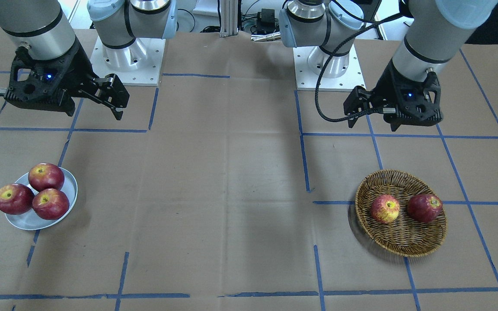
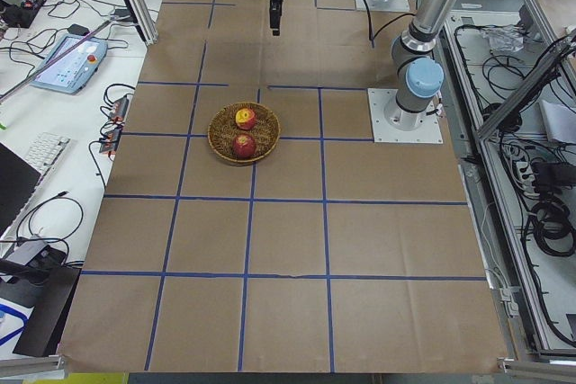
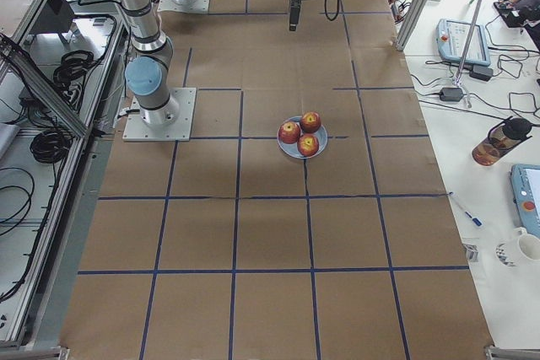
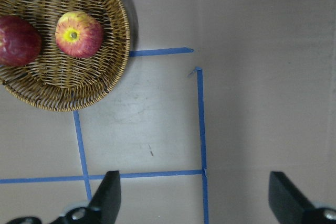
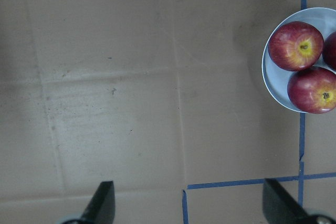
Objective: Transfer apple from basket to plate
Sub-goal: 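Lower the left gripper over the yellow-red striped apple in the basket, then close the left gripper on the striped apple, then lift the striped apple and carry it toward the table center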
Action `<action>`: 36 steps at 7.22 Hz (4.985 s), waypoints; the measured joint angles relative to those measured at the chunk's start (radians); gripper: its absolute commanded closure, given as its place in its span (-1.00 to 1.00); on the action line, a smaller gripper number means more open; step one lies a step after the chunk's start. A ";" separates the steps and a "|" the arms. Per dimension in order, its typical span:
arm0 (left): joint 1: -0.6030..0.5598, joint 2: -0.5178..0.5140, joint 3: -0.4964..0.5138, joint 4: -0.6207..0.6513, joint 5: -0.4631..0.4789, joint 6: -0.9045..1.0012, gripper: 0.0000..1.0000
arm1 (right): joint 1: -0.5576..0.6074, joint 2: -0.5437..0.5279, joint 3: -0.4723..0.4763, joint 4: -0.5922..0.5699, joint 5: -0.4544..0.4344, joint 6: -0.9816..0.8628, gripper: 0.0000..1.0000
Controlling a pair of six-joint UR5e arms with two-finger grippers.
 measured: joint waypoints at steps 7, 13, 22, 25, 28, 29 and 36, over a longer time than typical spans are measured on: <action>0.152 -0.234 -0.132 0.412 -0.026 0.210 -0.98 | 0.000 0.001 0.001 0.001 0.000 0.000 -1.00; 0.159 -0.372 -0.134 0.528 -0.031 0.285 -0.97 | 0.000 0.002 -0.001 0.000 0.002 0.000 -1.00; 0.171 -0.457 -0.118 0.532 -0.012 0.246 0.05 | 0.000 -0.001 -0.003 -0.001 0.003 0.002 -1.00; 0.161 -0.427 -0.110 0.529 0.055 0.171 0.03 | 0.000 -0.001 -0.003 -0.002 0.006 0.002 -1.00; 0.068 -0.345 -0.096 0.454 0.054 -0.060 0.02 | 0.000 -0.001 -0.003 -0.001 0.006 0.002 -1.00; -0.004 -0.332 -0.086 0.428 0.053 -0.172 0.02 | 0.000 -0.001 -0.003 -0.001 0.006 0.002 -1.00; -0.468 -0.556 0.140 0.407 0.014 -0.734 0.00 | 0.000 -0.002 -0.001 0.000 0.005 0.002 -1.00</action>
